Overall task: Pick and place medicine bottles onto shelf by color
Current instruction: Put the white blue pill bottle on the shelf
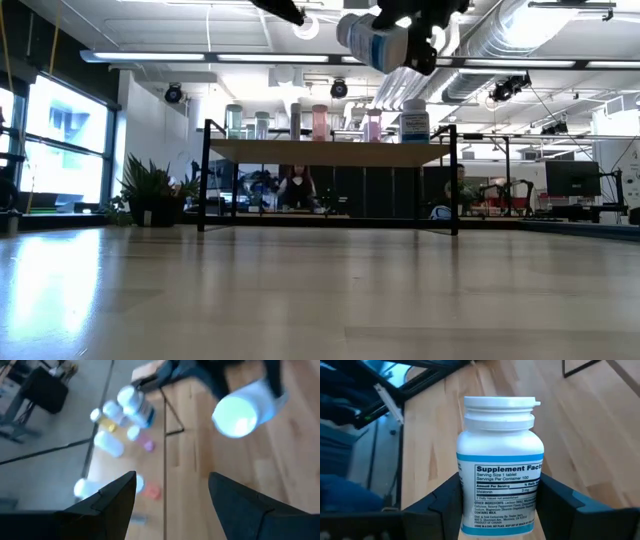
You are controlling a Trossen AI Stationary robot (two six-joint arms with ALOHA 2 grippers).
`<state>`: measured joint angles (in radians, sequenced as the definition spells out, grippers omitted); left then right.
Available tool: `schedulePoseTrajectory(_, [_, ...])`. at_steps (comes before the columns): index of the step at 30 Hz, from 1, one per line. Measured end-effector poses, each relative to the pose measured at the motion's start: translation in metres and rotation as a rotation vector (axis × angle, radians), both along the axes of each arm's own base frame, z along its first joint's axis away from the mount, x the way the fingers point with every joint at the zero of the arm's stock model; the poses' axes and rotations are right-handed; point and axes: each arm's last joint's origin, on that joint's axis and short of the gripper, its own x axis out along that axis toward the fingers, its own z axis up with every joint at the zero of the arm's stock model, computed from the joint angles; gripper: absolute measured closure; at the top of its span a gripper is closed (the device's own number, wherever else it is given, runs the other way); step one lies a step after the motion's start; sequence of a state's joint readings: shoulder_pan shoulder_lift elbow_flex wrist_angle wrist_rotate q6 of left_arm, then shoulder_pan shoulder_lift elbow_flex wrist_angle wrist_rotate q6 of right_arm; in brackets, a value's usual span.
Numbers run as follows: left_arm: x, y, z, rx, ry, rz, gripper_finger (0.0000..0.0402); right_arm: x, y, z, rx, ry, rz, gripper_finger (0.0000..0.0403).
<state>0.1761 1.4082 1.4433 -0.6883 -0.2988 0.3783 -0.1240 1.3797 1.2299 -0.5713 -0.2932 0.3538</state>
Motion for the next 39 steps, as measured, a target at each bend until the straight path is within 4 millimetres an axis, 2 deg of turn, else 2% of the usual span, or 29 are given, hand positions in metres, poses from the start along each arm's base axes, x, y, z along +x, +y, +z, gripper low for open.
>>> schedulePoseTrajectory(8, [0.005,0.009,0.005,-0.107,-0.108,-0.135,0.0165,-0.007,-0.034,0.01,0.115,-0.093,0.128,0.0215])
schedulePoseTrajectory(15, [0.009,0.01,0.012,-0.147,-0.203,-0.236,0.0165,-0.013,-0.05,0.013,0.246,-0.154,0.242,0.0215])
schedulePoseTrajectory(20, [0.011,0.007,0.015,-0.171,-0.237,-0.286,0.0165,-0.013,-0.052,0.019,0.308,-0.23,0.332,0.0215])
schedulePoseTrajectory(30, [0.019,-0.01,0.025,-0.188,-0.359,-0.316,0.0165,-0.011,-0.052,0.021,0.346,-0.234,0.337,0.0215])
schedulePoseTrajectory(39, [0.034,-0.018,0.012,-0.277,-0.33,-0.375,0.0165,-0.011,-0.043,0.023,0.465,-0.222,0.416,0.0215])
